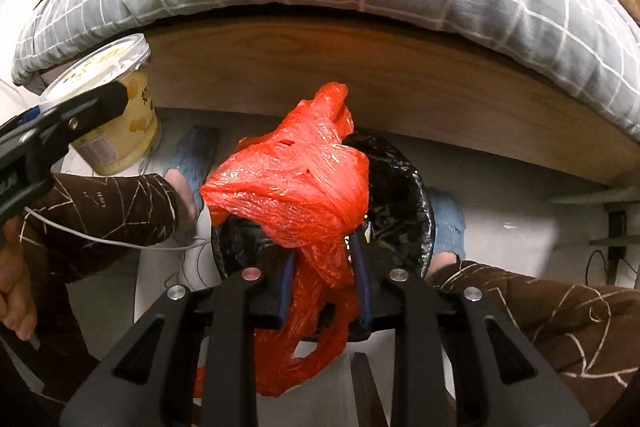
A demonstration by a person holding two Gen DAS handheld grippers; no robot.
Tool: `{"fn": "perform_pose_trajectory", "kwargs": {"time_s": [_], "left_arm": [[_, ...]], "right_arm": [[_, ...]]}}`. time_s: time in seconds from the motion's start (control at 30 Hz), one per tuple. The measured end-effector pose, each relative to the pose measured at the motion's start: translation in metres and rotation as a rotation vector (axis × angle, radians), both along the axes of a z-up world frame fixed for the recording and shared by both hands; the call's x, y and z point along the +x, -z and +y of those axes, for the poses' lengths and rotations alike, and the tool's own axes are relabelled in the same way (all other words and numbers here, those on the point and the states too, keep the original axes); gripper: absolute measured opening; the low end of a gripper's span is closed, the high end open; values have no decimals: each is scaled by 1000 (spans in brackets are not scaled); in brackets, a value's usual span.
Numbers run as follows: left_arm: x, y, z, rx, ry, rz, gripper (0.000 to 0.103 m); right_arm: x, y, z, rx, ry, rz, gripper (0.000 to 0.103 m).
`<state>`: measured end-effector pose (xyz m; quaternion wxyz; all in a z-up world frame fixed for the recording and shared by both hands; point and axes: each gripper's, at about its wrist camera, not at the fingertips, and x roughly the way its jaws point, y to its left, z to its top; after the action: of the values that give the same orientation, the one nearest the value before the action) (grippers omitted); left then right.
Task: Collect trash
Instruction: 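Carry the cup and red bag down over the black bin, then open the right tool to drop the red bag while the left tool drops the cup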
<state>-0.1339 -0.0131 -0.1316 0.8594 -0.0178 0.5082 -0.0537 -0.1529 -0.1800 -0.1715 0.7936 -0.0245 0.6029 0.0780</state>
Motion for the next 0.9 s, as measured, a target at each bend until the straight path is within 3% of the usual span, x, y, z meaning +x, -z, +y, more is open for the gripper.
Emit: {"fn": "perform_pose_trajectory", "kwargs": {"time_s": [0.13, 0.2, 0.47, 0.67, 0.9], "left_arm": [[2, 3, 3, 0, -4, 6, 80], [2, 4, 2, 2, -5, 11, 80], [3, 2, -13, -15, 4, 21, 80], [0, 0, -46, -12, 51, 17, 80], [-4, 3, -80, -1, 110, 21, 80]], "right_arm": [[3, -1, 0, 4, 7, -14, 44], [3, -5, 0, 4, 12, -31, 57], [1, -31, -31, 4, 69, -118, 83], [-6, -48, -69, -8, 159, -192, 95], [-17, -61, -100, -19, 228, -234, 95]]}}
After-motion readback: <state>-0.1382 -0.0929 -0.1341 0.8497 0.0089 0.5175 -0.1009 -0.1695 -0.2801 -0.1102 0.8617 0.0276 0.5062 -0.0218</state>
